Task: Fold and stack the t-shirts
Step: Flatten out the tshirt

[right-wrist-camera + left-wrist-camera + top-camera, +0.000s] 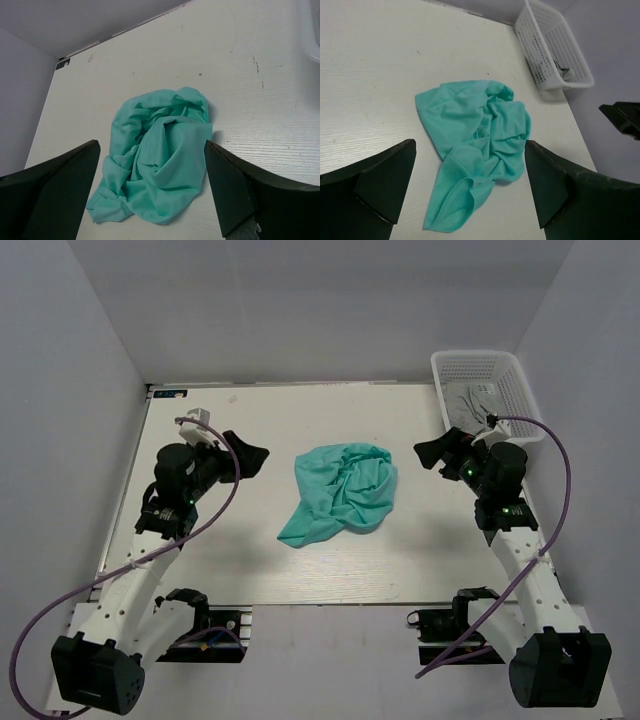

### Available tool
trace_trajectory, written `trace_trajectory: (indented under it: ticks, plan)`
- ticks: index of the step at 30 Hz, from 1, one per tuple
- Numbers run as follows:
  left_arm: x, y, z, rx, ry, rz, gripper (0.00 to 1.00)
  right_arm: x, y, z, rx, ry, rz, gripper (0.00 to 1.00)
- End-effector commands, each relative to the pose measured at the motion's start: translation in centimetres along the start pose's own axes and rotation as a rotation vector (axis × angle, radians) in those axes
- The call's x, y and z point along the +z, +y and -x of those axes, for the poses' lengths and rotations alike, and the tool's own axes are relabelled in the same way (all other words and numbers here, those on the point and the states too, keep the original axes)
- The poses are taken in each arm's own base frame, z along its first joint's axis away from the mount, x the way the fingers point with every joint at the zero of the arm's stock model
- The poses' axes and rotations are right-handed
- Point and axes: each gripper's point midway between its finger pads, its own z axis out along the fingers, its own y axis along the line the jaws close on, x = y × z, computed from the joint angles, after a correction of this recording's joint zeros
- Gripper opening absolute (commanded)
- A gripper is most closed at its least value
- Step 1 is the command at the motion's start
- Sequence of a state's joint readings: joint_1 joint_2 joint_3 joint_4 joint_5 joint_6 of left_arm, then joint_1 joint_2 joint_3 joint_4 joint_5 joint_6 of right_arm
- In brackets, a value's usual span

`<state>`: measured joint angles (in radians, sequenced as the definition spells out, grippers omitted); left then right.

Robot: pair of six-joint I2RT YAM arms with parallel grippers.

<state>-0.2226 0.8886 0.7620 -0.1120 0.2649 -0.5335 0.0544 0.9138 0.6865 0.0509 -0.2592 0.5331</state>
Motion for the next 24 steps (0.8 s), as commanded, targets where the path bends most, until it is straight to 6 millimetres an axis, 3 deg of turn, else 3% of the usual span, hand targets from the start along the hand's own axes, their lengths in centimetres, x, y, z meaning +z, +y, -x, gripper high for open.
trace_trajectory:
  ticks: [1,5,6,8,11,15,18,24]
  plan:
    - [0.5,-0.5,-4.2,-0.042,0.129,-0.096,1.00,-0.4,0.0,1.1,0.002,-0.022,-0.040,0.90]
    - [1.2,-0.1,-8.5,-0.081,0.300,-0.137,1.00,0.2,-1.9,-0.6,0.008,0.055,-0.116,0.90]
    - [1.3,0.5,-10.2,-0.095,0.364,-0.113,1.00,0.3,-1.5,-0.5,-0.001,0.069,-0.099,0.90]
    - [1.3,0.9,-11.2,-0.079,0.396,-0.089,0.98,0.9,-2.0,-2.2,0.001,0.142,-0.096,0.90]
    - [0.9,1.4,-14.6,-0.092,0.472,-0.073,0.98,1.4,-2.7,-3.4,-0.040,0.203,-0.139,0.90]
    - [0.0,1.7,-19.5,-0.080,0.619,-0.048,1.00,1.3,-1.6,-4.6,-0.147,0.262,-0.122,0.90]
    - [-1.2,0.7,-21.5,-0.054,0.691,-0.074,1.00,1.6,-0.8,-5.9,-0.202,0.327,-0.124,0.90]
    - [-2.0,2.0,-24.3,0.019,0.756,0.055,1.00,3.4,0.7,-9.1,-0.265,0.436,-0.138,0.90]
